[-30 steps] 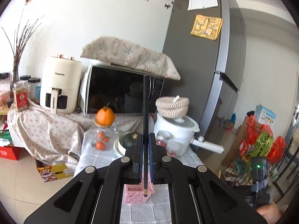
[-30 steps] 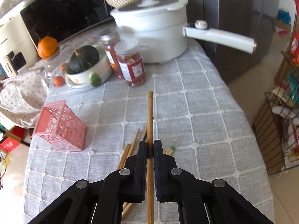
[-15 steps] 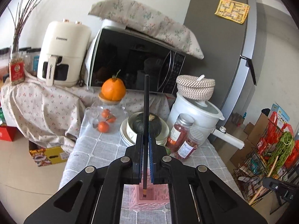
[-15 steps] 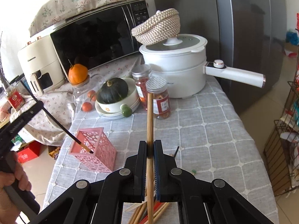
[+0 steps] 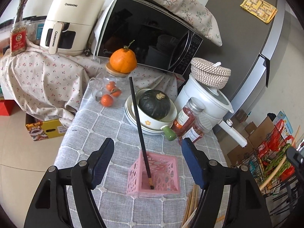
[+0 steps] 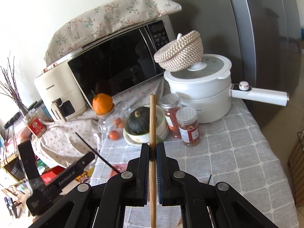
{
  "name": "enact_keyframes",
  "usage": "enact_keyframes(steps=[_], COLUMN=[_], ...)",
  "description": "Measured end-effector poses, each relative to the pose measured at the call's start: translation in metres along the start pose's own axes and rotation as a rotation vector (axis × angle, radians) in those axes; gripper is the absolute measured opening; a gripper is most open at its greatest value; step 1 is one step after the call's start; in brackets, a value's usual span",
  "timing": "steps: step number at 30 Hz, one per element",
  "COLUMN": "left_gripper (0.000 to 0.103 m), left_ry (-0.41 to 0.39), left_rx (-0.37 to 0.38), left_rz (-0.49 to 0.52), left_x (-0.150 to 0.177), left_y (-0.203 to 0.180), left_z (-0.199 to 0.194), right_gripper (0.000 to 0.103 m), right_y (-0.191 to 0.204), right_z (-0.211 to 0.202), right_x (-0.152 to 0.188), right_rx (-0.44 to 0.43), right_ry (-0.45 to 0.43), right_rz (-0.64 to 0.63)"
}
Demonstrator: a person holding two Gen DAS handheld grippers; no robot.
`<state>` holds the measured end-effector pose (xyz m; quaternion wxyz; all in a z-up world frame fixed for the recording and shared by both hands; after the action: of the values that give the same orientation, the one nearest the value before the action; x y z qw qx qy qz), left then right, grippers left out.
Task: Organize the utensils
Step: 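Drop the black chopstick into the pink basket with left while right drops its wooden chopstick there, then move both open grippers back over the utensil pile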
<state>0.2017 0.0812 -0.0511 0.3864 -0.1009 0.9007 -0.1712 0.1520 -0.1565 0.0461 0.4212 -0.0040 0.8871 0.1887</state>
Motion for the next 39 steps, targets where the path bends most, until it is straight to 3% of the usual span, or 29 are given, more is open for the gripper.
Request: enact_keyframes(steps=[6, 11, 15, 24, 32, 36, 39], left_gripper=[0.076, 0.076, 0.076, 0.076, 0.076, 0.076, 0.076], left_ry=[0.074, 0.116, 0.141, 0.151, 0.17, 0.185, 0.203], left_rx=[-0.052, -0.15, -0.158, -0.158, -0.14, -0.141, -0.138], left_rz=[-0.028, -0.006, 0.013, -0.013, 0.001, 0.013, 0.009], left_x=[0.017, 0.028, 0.033, 0.032, 0.037, 0.04, 0.043], left_y=[0.014, 0.029, 0.034, 0.046, 0.036, 0.032, 0.032], left_z=[-0.021, -0.033, -0.035, -0.036, -0.032, -0.029, -0.026], right_gripper=[0.005, 0.005, 0.005, 0.005, 0.007, 0.012, 0.034], right_y=[0.033, 0.062, 0.074, 0.07, 0.049, 0.041, 0.038], right_z=[0.007, 0.031, 0.063, 0.13, 0.169, 0.172, 0.163], right_x=[-0.03, -0.046, -0.043, -0.016, 0.004, 0.01, 0.01], right_rx=[-0.023, -0.031, -0.005, 0.049, 0.056, 0.03, 0.001], right_ry=[-0.047, -0.072, -0.072, 0.012, 0.152, 0.196, 0.209], right_rz=[-0.005, -0.02, -0.033, -0.039, 0.041, 0.073, 0.089])
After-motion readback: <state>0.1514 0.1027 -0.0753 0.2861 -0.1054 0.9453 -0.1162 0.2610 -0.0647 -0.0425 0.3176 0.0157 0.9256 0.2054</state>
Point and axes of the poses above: each gripper's, at about its wrist camera, not at the fingertips, and z roughly the way its jaws point, y to its left, x to its underside, the point moved 8 cm from there along z, roughly the way its jaws point, and after that the axes turned 5 degrees about y, right-handed, at the moved point
